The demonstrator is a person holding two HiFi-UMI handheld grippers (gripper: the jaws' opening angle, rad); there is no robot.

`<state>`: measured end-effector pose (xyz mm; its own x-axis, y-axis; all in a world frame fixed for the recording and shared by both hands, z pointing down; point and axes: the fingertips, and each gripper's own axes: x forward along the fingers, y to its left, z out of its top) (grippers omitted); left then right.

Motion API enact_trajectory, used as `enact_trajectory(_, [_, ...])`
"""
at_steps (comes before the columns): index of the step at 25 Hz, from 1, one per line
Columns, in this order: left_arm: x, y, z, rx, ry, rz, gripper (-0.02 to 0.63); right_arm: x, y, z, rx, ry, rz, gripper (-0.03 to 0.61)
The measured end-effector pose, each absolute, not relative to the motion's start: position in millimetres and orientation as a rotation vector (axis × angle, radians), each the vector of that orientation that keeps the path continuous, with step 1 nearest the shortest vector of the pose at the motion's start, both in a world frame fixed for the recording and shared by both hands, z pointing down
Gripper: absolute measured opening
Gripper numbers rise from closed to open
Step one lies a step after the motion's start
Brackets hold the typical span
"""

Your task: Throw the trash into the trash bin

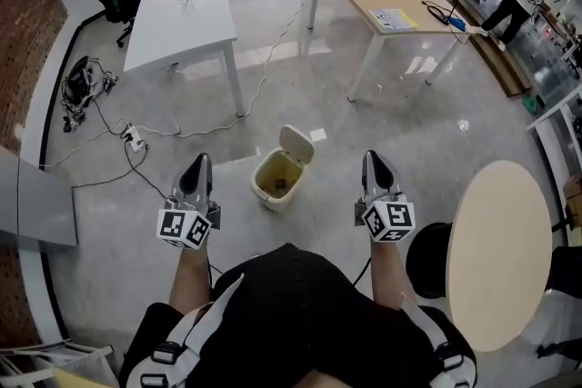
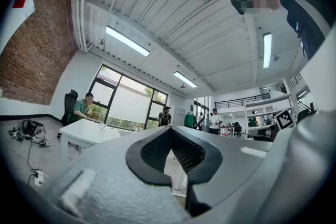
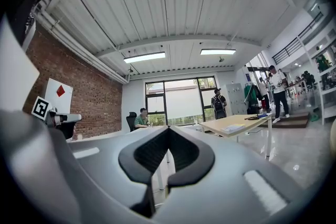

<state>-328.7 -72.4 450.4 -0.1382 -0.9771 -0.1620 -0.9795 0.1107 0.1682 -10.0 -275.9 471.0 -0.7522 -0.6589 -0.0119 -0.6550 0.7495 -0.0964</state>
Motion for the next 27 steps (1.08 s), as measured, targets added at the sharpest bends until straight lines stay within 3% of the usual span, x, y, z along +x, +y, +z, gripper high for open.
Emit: enact_trajectory(27, [-324, -79, 449, -2.088, 2.303, 0.347, 0.000, -8, -272, 481, -1.091, 2.904, -0.175, 0.003])
